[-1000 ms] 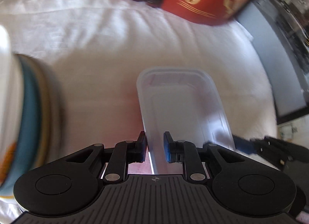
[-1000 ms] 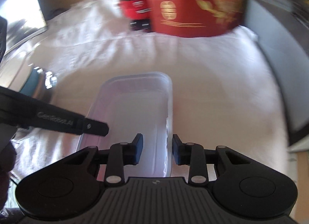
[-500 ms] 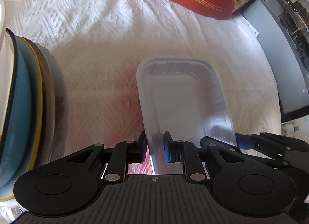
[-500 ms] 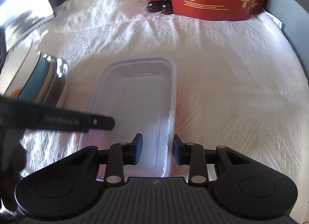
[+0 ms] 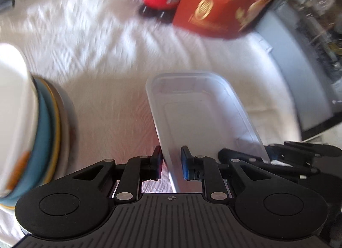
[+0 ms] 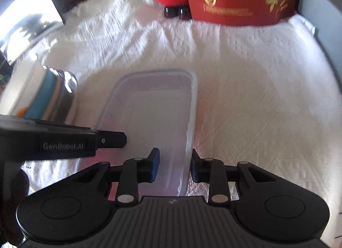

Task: Organize plates and bowls
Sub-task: 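Lift the tray with both tools and carry it over the bowl stack, then lower the tray onto the top bowl of the stack with both tools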

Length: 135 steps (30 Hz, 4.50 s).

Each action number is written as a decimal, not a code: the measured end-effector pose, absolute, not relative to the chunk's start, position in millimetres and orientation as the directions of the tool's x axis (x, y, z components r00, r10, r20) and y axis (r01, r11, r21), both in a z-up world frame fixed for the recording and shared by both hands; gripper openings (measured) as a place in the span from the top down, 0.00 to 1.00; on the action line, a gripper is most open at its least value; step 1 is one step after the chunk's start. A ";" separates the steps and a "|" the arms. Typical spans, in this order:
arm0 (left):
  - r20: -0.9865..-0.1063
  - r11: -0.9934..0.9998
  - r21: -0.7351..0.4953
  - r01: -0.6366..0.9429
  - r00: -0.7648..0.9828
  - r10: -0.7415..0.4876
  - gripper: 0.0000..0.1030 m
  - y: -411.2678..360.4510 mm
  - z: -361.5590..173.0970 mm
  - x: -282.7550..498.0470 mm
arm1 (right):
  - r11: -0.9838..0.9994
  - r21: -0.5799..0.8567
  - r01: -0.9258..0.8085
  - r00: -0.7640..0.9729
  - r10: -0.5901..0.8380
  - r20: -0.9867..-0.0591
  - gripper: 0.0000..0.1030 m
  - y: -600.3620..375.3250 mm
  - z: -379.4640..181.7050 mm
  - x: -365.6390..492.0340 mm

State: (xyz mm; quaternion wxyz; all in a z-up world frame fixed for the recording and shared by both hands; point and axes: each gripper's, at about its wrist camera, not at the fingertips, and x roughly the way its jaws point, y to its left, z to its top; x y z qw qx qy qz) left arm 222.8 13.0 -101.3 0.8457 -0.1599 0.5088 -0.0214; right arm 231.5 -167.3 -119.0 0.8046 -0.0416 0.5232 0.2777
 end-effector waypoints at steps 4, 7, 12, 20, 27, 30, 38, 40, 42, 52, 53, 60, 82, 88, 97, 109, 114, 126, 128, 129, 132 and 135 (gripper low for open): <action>-0.795 0.955 -0.291 -0.059 0.571 -0.207 0.81 32.6 -47.5 206.2 | 0.852 0.220 -0.475 0.382 0.425 -0.821 0.72 -168.1 -79.8 220.1; -0.752 0.958 -0.283 -0.039 0.629 -0.197 0.81 62.0 -6.6 187.3 | 0.852 0.226 -0.473 0.458 0.456 -0.763 0.72 -157.1 -42.5 204.8; -0.693 0.975 -0.223 -0.022 0.707 -0.142 0.81 114.8 29.3 149.4 | 0.831 0.221 -0.511 0.543 0.511 -0.666 0.72 -111.5 8.3 166.1; -0.680 0.949 -0.316 -0.013 0.700 -0.217 0.80 203.4 19.9 123.2 | 0.829 0.230 -0.509 0.564 0.523 -0.639 0.71 -23.7 15.7 111.3; -0.718 0.918 -0.384 -0.100 0.657 -0.229 0.80 243.1 -23.6 131.2 | 0.835 0.216 -0.505 0.502 0.488 -0.714 0.71 27.6 -4.9 109.9; -0.742 0.899 -0.414 -0.141 0.625 -0.243 0.80 250.7 -40.8 140.2 | 0.829 0.188 -0.527 0.482 0.474 -0.737 0.71 40.9 -16.9 111.9; -0.746 0.865 -0.464 -0.192 0.611 -0.265 0.79 264.3 -52.2 152.9 | 0.809 0.214 -0.547 0.413 0.483 -0.772 0.71 52.6 -32.1 141.9; -0.751 0.864 -0.463 -0.195 0.605 -0.266 0.79 264.3 -51.6 152.7 | 0.806 0.216 -0.551 0.407 0.485 -0.774 0.71 54.4 -31.7 146.2; -0.753 0.861 -0.469 -0.196 0.599 -0.274 0.79 263.8 -51.1 150.6 | 0.804 0.225 -0.550 0.399 0.490 -0.775 0.71 54.4 -31.3 147.7; -0.742 0.849 -0.504 -0.159 0.582 -0.332 0.79 250.1 -54.3 148.8 | 0.804 0.238 -0.544 0.384 0.491 -0.782 0.70 35.7 -30.3 140.8; -0.743 0.848 -0.505 -0.157 0.580 -0.335 0.80 249.7 -54.3 149.2 | 0.805 0.238 -0.543 0.385 0.491 -0.781 0.71 33.9 -30.9 140.9; -0.719 0.820 -0.547 -0.168 0.596 -0.358 0.80 257.1 -46.7 146.6 | 0.811 0.227 -0.539 0.405 0.486 -0.774 0.70 28.1 -27.8 139.5; -0.730 0.799 -0.565 -0.207 0.577 -0.367 0.80 270.2 -49.4 138.2 | 0.802 0.219 -0.556 0.420 0.498 -0.758 0.63 33.7 -14.2 137.3; -0.723 0.776 -0.582 -0.242 0.591 -0.358 0.80 283.5 -53.0 143.2 | 0.792 0.235 -0.563 0.404 0.512 -0.758 0.63 46.0 -18.1 141.3; -0.722 0.777 -0.583 -0.236 0.590 -0.363 0.80 281.4 -49.8 138.2 | 0.788 0.276 -0.550 0.374 0.528 -0.763 0.63 46.4 -19.7 149.0; -0.743 0.813 -0.543 -0.212 0.572 -0.347 0.80 267.8 -48.4 132.2 | 0.783 0.238 -0.575 0.373 0.509 -0.775 0.63 40.3 -17.7 135.4; -0.744 0.820 -0.533 -0.209 0.578 -0.336 0.80 265.5 -44.5 129.7 | 0.783 0.251 -0.569 0.366 0.515 -0.775 0.63 37.6 -19.0 134.6; -0.724 0.802 -0.555 -0.221 0.603 -0.335 0.80 273.9 -36.4 125.7 | 0.773 0.252 -0.582 0.382 0.534 -0.754 0.63 38.0 -12.4 128.6; -0.724 0.799 -0.558 -0.223 0.602 -0.337 0.80 274.4 -38.4 125.8 | 0.775 0.250 -0.581 0.386 0.532 -0.753 0.63 39.2 -12.3 128.4; -0.720 0.799 -0.560 -0.220 0.606 -0.338 0.80 274.6 -38.7 125.4 | 0.777 0.249 -0.578 0.389 0.531 -0.753 0.63 39.2 -12.3 127.9; -0.706 0.792 -0.573 -0.211 0.618 -0.346 0.80 278.0 -39.4 122.5 | 0.788 0.241 -0.566 0.407 0.522 -0.750 0.63 37.8 -11.6 127.3; -0.693 0.784 -0.588 -0.200 0.624 -0.361 0.80 282.1 -40.0 120.6 | 0.812 0.224 -0.538 0.446 0.500 -0.742 0.63 33.9 -9.8 124.5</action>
